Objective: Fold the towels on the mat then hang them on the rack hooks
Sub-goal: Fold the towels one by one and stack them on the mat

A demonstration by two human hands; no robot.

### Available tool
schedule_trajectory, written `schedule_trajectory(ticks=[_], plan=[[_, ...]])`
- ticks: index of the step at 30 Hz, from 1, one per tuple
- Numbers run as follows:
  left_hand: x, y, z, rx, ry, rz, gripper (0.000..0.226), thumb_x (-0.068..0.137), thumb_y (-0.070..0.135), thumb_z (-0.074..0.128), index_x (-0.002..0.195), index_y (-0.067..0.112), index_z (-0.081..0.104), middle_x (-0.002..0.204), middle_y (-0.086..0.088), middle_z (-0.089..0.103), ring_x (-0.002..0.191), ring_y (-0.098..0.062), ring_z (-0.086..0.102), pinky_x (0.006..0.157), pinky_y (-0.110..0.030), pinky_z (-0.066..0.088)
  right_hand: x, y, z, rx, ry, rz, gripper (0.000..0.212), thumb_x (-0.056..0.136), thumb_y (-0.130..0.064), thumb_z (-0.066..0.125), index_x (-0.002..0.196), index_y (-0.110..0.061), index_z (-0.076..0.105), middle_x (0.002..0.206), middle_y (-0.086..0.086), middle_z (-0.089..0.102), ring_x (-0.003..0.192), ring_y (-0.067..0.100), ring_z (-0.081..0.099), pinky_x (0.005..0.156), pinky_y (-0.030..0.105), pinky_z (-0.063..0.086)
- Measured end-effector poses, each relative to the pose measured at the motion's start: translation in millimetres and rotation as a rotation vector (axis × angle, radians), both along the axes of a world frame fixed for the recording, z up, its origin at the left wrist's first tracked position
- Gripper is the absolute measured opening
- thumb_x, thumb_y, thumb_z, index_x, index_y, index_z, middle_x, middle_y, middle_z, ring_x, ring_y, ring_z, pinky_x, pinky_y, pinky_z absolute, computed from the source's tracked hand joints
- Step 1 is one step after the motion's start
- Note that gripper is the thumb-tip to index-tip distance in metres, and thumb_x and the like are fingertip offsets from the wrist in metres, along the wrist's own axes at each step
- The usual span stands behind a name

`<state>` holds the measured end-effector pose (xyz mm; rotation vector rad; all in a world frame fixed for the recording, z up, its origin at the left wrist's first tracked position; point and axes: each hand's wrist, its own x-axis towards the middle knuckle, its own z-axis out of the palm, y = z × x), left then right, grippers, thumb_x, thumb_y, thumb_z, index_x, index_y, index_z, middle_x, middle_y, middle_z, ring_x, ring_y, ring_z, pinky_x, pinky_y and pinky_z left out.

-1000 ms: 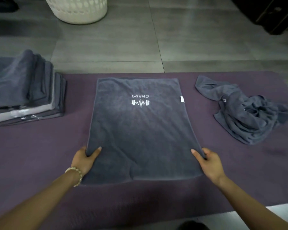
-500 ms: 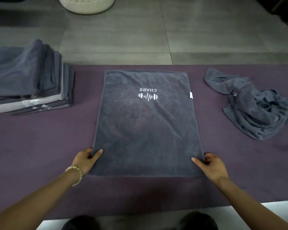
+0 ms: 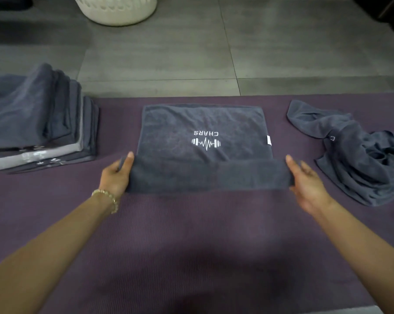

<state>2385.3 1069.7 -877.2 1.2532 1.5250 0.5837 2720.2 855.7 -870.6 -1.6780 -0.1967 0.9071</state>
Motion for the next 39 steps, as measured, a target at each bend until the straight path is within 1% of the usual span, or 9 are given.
schedule_trajectory(ticks=[4, 7, 10, 13, 18, 28, 35, 37, 39], plan=[[14.0, 36.7, -8.4, 0.000, -0.156, 0.078, 0.054, 0.097, 0.055, 0.033, 0.126, 0.014, 0.053, 0.122, -0.001, 0.058, 0.105, -0.015, 0.057, 0.097, -0.034, 0.045, 27.1, 39.3, -9.1, -0.002, -0.065, -0.064, 0.042, 0.093, -0.049, 0.048, 0.122, -0.018, 0.052, 0.118, -0.004, 0.058, 0.106, 0.013, 0.056, 0.087, 0.027, 0.044], [5.7, 42.9, -29.1, 0.017, 0.066, 0.115, 0.058, 0.097, 0.053, 0.035, 0.135, 0.011, 0.044, 0.133, -0.003, 0.051, 0.120, -0.023, 0.052, 0.107, -0.035, 0.036, 32.7, 40.1, -39.9, -0.195, -0.274, -0.099, 0.034, 0.093, -0.032, 0.059, 0.119, -0.012, 0.052, 0.115, 0.001, 0.053, 0.105, 0.014, 0.050, 0.085, 0.021, 0.041], [-3.1, 43.5, -46.6, 0.014, 0.321, -0.054, 0.050, 0.089, 0.051, 0.055, 0.103, 0.004, 0.063, 0.108, -0.013, 0.065, 0.105, -0.032, 0.058, 0.084, -0.032, 0.042, 35.8, 37.6, -63.9, -0.342, -0.349, 0.070, 0.041, 0.084, -0.033, 0.070, 0.107, -0.001, 0.062, 0.105, 0.005, 0.063, 0.096, 0.017, 0.058, 0.076, 0.023, 0.045], [6.9, 49.3, -48.4, -0.026, 0.413, -0.220, 0.045, 0.083, 0.048, 0.065, 0.068, 0.007, 0.056, 0.067, -0.005, 0.057, 0.071, -0.026, 0.057, 0.056, -0.020, 0.038, 37.5, 48.0, -64.3, -0.450, -0.391, 0.142, 0.044, 0.080, -0.037, 0.073, 0.097, 0.002, 0.066, 0.094, 0.008, 0.067, 0.087, 0.020, 0.062, 0.062, 0.025, 0.044], [37.2, 51.7, -43.3, -0.151, 0.359, -0.188, 0.074, 0.076, 0.048, 0.073, 0.128, 0.001, 0.050, 0.124, -0.011, 0.059, 0.113, -0.031, 0.056, 0.091, -0.032, 0.044, 39.4, 71.1, -54.8, -0.505, -0.235, 0.149, 0.061, 0.076, -0.038, 0.078, 0.119, 0.001, 0.060, 0.113, 0.009, 0.063, 0.107, 0.026, 0.061, 0.082, 0.028, 0.044], [30.5, 34.1, -8.7, -0.041, 0.025, -0.177, 0.044, 0.080, 0.046, 0.068, 0.110, 0.013, 0.061, 0.100, 0.003, 0.067, 0.093, -0.013, 0.063, 0.078, -0.025, 0.048, 14.7, 55.3, -10.9, -0.191, -0.181, 0.172, 0.033, 0.081, -0.031, 0.074, 0.097, -0.015, 0.050, 0.079, -0.002, 0.061, 0.058, 0.004, 0.058, 0.041, 0.018, 0.042], [-36.4, -21.1, -19.2, -0.176, 0.227, -0.385, 0.037, 0.081, 0.049, 0.062, 0.092, 0.013, 0.064, 0.079, 0.003, 0.069, 0.078, -0.016, 0.066, 0.060, -0.022, 0.047, -24.4, -43.6, -39.0, -0.346, -0.215, 0.212, 0.033, 0.076, -0.026, 0.078, 0.089, -0.009, 0.053, 0.071, 0.005, 0.061, 0.043, 0.001, 0.053, 0.036, 0.022, 0.039], [-43.9, -28.7, -24.0, -0.211, 0.325, -0.447, 0.051, 0.076, 0.055, 0.063, 0.100, 0.011, 0.059, 0.085, 0.003, 0.068, 0.079, -0.017, 0.064, 0.064, -0.025, 0.048, -33.3, -55.1, -44.0, -0.351, -0.226, 0.180, 0.047, 0.068, -0.035, 0.083, 0.092, -0.010, 0.052, 0.082, 0.009, 0.066, 0.052, 0.000, 0.059, 0.044, 0.016, 0.045], [-48.6, -29.1, -28.6, -0.091, 0.393, -0.454, 0.073, 0.066, 0.057, 0.070, 0.119, 0.012, 0.045, 0.107, -0.001, 0.059, 0.098, -0.021, 0.060, 0.080, -0.032, 0.051, -34.8, -58.8, -45.5, -0.288, -0.284, 0.167, 0.088, 0.046, -0.063, 0.084, 0.107, -0.012, 0.047, 0.088, 0.008, 0.065, 0.065, 0.003, 0.062, 0.059, 0.016, 0.050]])
